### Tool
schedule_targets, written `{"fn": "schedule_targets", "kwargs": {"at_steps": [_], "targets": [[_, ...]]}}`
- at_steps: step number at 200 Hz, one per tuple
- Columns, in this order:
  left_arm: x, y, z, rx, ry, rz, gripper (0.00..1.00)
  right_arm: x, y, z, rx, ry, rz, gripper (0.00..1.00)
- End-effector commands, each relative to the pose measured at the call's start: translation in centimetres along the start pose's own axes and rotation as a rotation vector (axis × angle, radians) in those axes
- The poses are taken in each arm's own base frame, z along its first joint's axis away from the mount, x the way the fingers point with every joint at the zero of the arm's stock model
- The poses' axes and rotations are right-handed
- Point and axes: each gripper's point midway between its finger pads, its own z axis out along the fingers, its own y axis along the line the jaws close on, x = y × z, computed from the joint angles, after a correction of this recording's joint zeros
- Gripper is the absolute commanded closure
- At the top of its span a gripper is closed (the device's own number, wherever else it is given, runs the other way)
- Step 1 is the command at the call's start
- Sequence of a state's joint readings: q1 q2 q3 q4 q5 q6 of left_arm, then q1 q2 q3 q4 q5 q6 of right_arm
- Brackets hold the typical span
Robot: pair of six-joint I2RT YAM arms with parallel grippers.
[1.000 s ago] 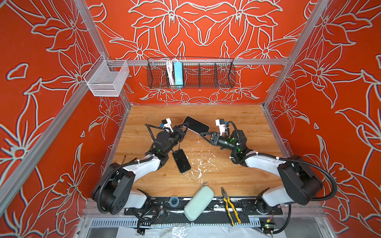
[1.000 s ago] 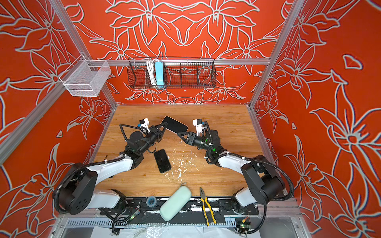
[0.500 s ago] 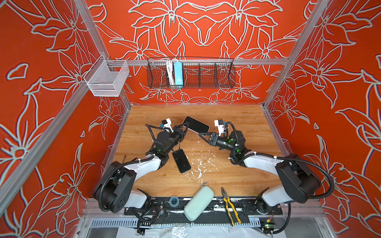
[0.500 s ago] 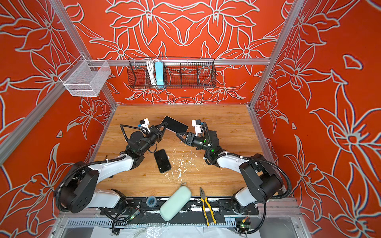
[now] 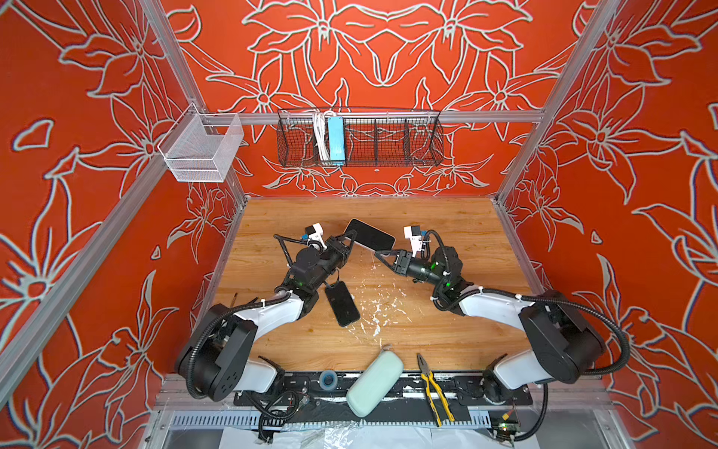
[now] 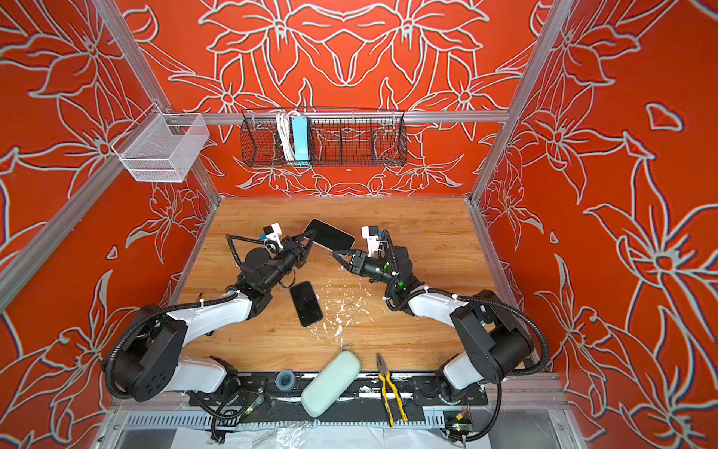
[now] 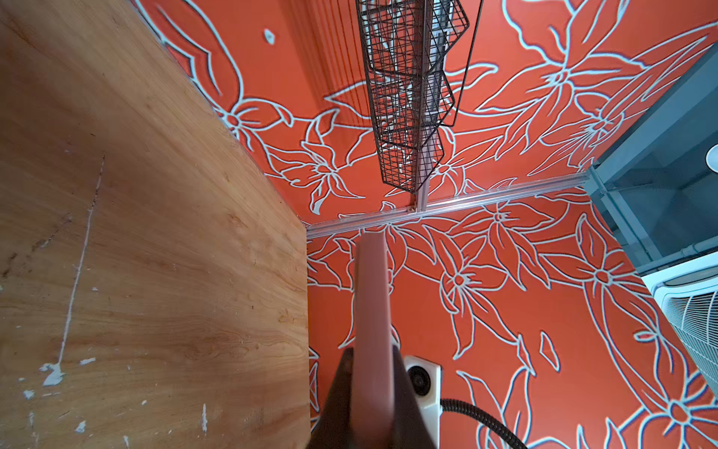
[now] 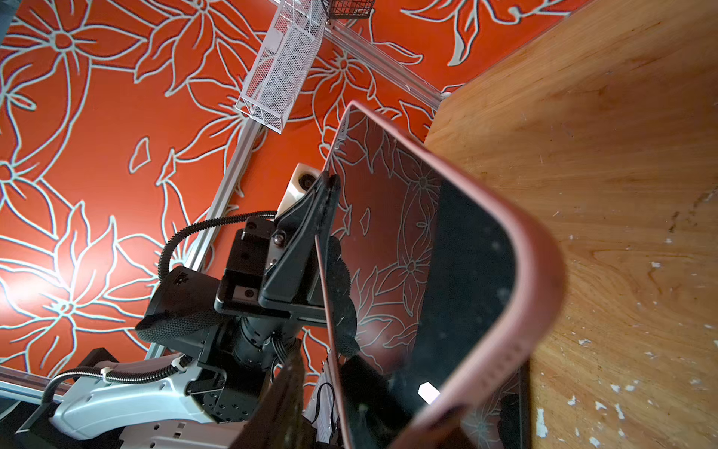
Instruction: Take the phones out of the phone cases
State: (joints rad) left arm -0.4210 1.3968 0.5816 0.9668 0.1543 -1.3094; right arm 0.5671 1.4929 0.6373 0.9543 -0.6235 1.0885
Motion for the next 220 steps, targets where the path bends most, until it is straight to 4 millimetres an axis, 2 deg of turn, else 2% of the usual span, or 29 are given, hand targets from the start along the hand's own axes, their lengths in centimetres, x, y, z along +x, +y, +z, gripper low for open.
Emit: {"fn": "schedule_targets", "kwargs": {"at_steps": [1,65,128,220], "targets": [[-0.4,-3.0,0.4,0.093,-0.016,0.004,1.00,-0.4,1.7,-0.1,-0.044,-0.019,-0.036,0.61],[-0.4,-2.8,0.3,0.091,-0.017,-0.001,1.00,-0.5,2.1,-0.4,-0.040,-0.030,-0.052,0.64],[-0.4,-2.7,0.2,0.087,-0.017,-0.005,1.00,-0.6,2.5,-0.7,-0.046,-0.036,-0.060,0.73],[-0.3,-1.7,0.3,0.051,-0.018,-0.074,1.00,-0.2,1.7,-0.7,0.013,-0.005,-0.115,0.81]]}}
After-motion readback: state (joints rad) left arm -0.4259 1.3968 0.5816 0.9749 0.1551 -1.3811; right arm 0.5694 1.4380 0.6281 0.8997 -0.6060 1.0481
